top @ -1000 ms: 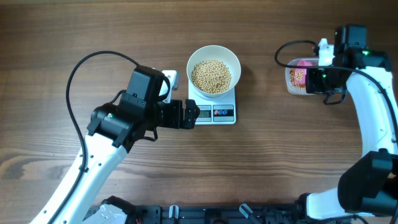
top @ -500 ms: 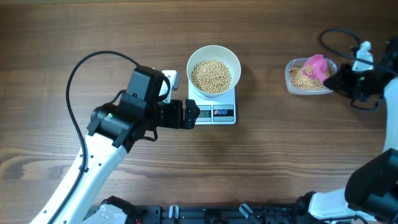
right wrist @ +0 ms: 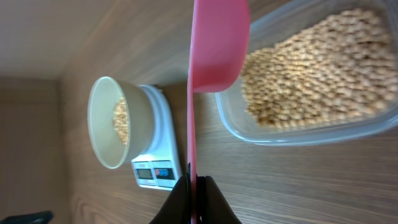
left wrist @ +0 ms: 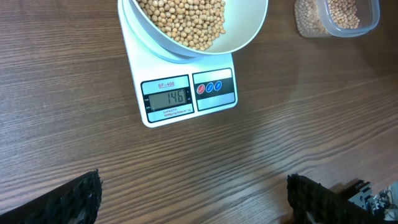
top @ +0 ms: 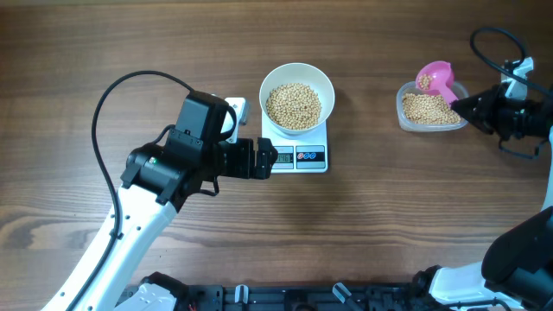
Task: Scoop item into bowl and weigh 150g on scale
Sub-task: 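Lift the filled scoop and carry it over the white bowl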
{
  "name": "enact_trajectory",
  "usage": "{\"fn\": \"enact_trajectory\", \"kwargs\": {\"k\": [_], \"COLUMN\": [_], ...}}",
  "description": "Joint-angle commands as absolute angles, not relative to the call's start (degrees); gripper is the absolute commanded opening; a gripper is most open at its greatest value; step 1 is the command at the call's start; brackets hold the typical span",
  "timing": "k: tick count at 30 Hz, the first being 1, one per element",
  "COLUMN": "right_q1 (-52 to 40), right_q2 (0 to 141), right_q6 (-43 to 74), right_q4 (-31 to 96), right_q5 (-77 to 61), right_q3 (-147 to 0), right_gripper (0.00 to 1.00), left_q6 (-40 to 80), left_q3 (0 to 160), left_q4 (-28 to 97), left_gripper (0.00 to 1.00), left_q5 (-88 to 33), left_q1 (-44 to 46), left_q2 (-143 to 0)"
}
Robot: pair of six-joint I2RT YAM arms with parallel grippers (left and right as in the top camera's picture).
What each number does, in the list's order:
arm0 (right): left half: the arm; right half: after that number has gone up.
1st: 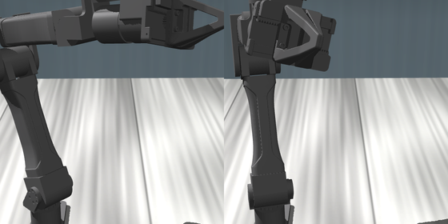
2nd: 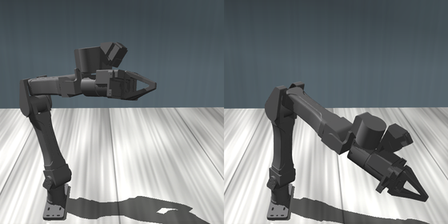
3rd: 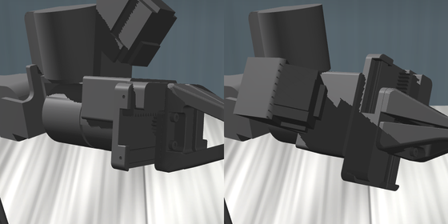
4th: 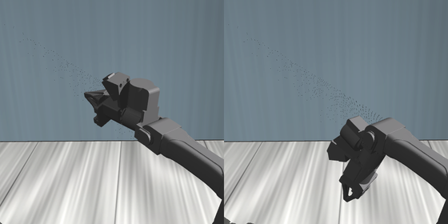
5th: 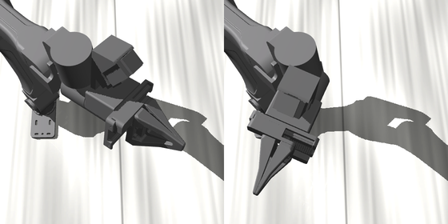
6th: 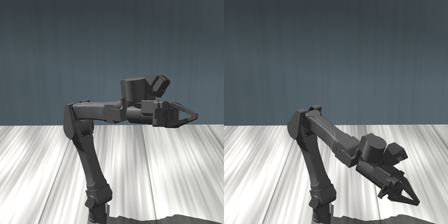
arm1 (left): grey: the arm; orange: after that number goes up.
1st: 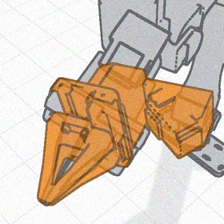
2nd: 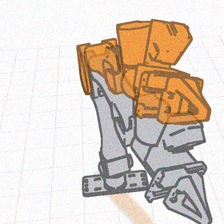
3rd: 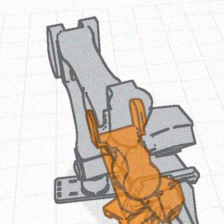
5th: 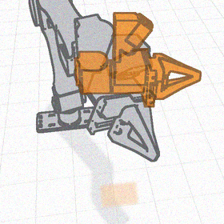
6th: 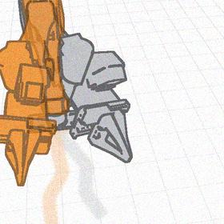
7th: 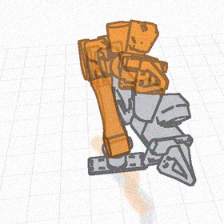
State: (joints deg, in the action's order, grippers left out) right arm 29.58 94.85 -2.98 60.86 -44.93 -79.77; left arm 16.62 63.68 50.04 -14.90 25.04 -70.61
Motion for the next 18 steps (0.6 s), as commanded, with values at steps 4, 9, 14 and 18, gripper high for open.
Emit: {"fn": "enact_trajectory", "kwargs": {"k": [4, 9, 14, 18], "right_q1": [29.7, 29.7, 28.5, 25.5], "right_q2": [93.6, 93.6, 93.6, 93.6], "right_q6": [-3.0, -3.0, -4.8, -4.3], "right_q4": [60.9, 60.8, 59.4, 58.0], "right_q5": [-54.2, -59.2, -68.6, -70.8], "right_q3": [-80.0, -80.0, -80.0, -80.0], "right_gripper": [0.04, 0.04, 0.04, 0.04], "left_q6": [15.4, 15.4, 15.4, 15.4], "left_q3": [63.5, 63.5, 63.5, 63.5], "left_q4": [49.9, 49.9, 49.9, 49.9], "left_gripper": [1.0, 1.0, 1.0, 1.0], "left_q5": [-15.4, -15.4, -15.4, -15.4], "left_q1": [25.3, 25.3, 25.3, 25.3], "left_q2": [-70.8, -70.8, -70.8, -70.8]}}
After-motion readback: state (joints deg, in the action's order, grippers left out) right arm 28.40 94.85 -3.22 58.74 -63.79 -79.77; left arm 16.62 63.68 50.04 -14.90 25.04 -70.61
